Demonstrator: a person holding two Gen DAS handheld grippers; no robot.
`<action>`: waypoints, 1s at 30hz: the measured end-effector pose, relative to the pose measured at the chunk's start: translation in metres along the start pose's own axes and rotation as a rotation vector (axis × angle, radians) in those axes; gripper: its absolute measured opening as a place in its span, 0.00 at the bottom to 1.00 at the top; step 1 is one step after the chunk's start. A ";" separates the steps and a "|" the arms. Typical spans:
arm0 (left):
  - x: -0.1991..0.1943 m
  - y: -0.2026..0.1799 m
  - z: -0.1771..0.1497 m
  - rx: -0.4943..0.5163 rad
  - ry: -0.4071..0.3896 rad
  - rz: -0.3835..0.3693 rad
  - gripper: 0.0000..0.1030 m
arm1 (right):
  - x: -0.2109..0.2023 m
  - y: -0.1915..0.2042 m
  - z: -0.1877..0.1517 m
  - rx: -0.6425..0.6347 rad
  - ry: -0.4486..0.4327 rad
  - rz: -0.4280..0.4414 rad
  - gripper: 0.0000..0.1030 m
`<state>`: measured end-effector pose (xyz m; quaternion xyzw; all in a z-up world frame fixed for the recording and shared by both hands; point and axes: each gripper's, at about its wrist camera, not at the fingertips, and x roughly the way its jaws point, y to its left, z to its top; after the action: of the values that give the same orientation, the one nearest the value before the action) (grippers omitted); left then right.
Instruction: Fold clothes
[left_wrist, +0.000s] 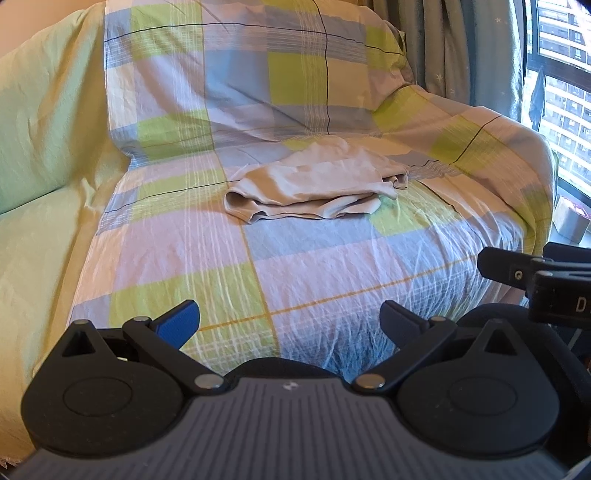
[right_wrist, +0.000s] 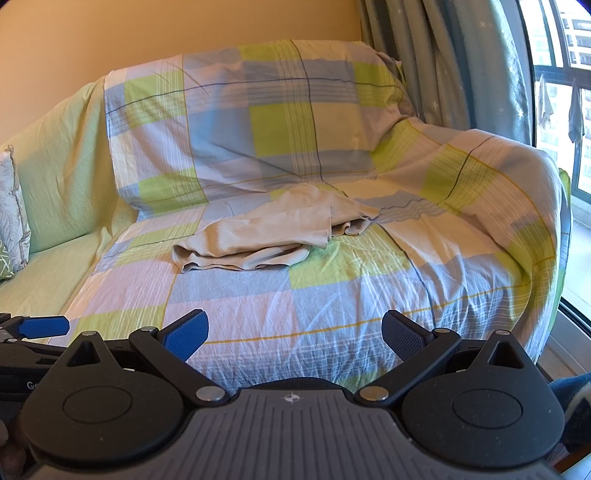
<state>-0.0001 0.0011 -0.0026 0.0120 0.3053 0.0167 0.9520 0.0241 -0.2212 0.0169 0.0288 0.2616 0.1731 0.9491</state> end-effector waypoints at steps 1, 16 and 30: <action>0.000 -0.002 -0.001 0.005 -0.003 0.007 0.99 | 0.000 0.000 0.000 0.002 0.000 0.001 1.00; -0.003 -0.020 -0.005 0.029 -0.004 0.004 0.99 | 0.000 0.000 0.001 -0.003 0.001 -0.002 1.00; -0.004 -0.011 0.001 0.018 0.000 -0.023 0.99 | -0.002 -0.001 0.001 -0.007 -0.003 0.000 1.00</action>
<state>-0.0019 -0.0106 0.0002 0.0169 0.3058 0.0029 0.9519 0.0233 -0.2226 0.0185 0.0256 0.2595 0.1740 0.9496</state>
